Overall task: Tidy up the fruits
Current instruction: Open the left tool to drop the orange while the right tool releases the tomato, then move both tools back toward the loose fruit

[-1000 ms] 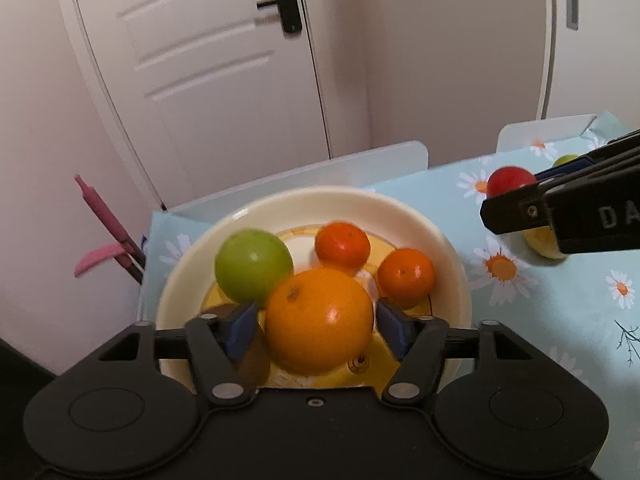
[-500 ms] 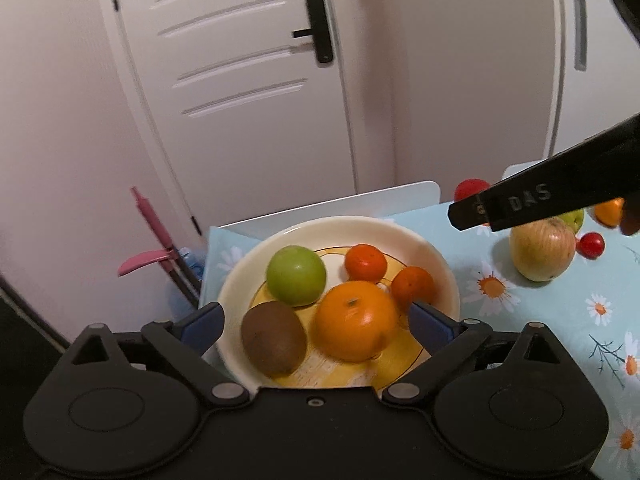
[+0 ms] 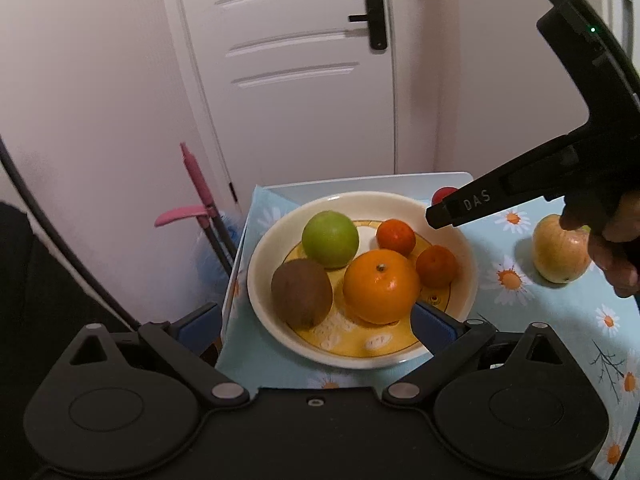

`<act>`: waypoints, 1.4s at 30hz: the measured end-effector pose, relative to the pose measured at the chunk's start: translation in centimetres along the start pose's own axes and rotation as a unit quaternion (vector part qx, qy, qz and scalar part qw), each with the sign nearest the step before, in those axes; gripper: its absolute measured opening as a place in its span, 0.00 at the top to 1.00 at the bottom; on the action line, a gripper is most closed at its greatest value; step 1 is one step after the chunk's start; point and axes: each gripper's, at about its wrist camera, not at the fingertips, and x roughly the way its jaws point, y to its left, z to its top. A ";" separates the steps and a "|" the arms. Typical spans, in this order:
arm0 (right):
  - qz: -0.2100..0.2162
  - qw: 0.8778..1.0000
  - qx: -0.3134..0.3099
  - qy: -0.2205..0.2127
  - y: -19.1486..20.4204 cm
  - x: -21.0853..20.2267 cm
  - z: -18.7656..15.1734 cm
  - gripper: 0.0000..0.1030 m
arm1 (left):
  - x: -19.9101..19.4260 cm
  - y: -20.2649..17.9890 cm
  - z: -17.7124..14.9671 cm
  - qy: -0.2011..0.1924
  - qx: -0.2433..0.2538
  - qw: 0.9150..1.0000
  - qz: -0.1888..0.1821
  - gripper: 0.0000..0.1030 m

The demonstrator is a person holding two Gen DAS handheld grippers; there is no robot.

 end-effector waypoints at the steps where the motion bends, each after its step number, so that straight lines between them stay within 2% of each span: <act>1: 0.002 1.000 -0.002 0.002 -0.1 0.4 0.0 0.55 | 0.1 -0.1 -0.1 0.003 -0.005 1.000 0.002 0.01; 5: 0.008 1.000 -0.011 0.006 -0.2 1.0 -0.3 0.54 | 0.5 -0.4 -0.3 0.008 -0.014 1.000 0.007 0.01; 7: 0.011 1.000 -0.011 -0.003 -0.3 0.7 -0.5 0.38 | 0.6 -0.6 -0.4 0.010 -0.013 1.000 0.010 0.01; 9: 0.014 1.000 -0.009 -0.013 -0.3 0.0 -0.6 0.10 | 0.5 -0.8 -0.2 0.011 -0.012 1.000 0.012 0.01; 11: 0.009 1.000 -0.005 -0.025 -0.4 -0.8 -0.7 0.02 | 0.3 -0.9 0.0 0.009 -0.012 1.000 0.014 0.01; 20: 0.001 0.999 0.022 -0.024 -0.4 -3.7 -1.4 0.02 | -1.3 -1.3 0.3 0.002 -0.006 1.000 0.022 0.01; 29: -0.018 0.998 0.048 -0.041 -0.6 -7.7 -1.9 0.02 | -3.5 -1.1 1.3 -0.016 0.000 1.000 0.013 0.01; 42: -0.098 0.988 0.101 -0.068 -3.5 -14.7 -5.5 0.02 | -5.6 -2.7 2.8 -0.059 0.043 0.996 -0.057 0.01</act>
